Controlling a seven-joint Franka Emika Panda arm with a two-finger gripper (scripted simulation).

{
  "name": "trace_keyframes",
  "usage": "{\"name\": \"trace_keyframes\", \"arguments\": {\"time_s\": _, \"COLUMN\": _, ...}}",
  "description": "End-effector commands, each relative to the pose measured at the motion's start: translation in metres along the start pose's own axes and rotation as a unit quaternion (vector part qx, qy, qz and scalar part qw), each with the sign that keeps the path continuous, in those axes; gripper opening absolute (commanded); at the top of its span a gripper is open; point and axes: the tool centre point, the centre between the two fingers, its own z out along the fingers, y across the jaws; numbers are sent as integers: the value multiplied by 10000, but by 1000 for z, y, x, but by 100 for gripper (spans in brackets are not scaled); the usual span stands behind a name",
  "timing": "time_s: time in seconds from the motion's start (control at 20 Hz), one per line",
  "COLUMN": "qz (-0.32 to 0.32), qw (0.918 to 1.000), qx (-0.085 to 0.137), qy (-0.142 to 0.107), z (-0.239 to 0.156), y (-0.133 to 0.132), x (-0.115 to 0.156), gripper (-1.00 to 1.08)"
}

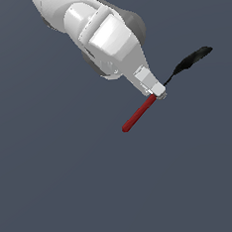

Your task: Pick up the object and move it to a goal position.

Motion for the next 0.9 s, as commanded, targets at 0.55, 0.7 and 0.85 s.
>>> {"name": "trace_keyframes", "arguments": {"time_s": 0.55, "qz": -217, "qw": 9977, "qx": -314, "qy": 551, "z": -20, "y": 27, "x": 29, "gripper": -100}}
{"name": "trace_keyframes", "arguments": {"time_s": 0.7, "qz": -210, "qw": 9979, "qx": -298, "qy": 542, "z": -19, "y": 25, "x": 28, "gripper": -100}}
{"name": "trace_keyframes", "arguments": {"time_s": 0.85, "qz": -200, "qw": 9980, "qx": -280, "qy": 523, "z": -18, "y": 24, "x": 27, "gripper": -100}}
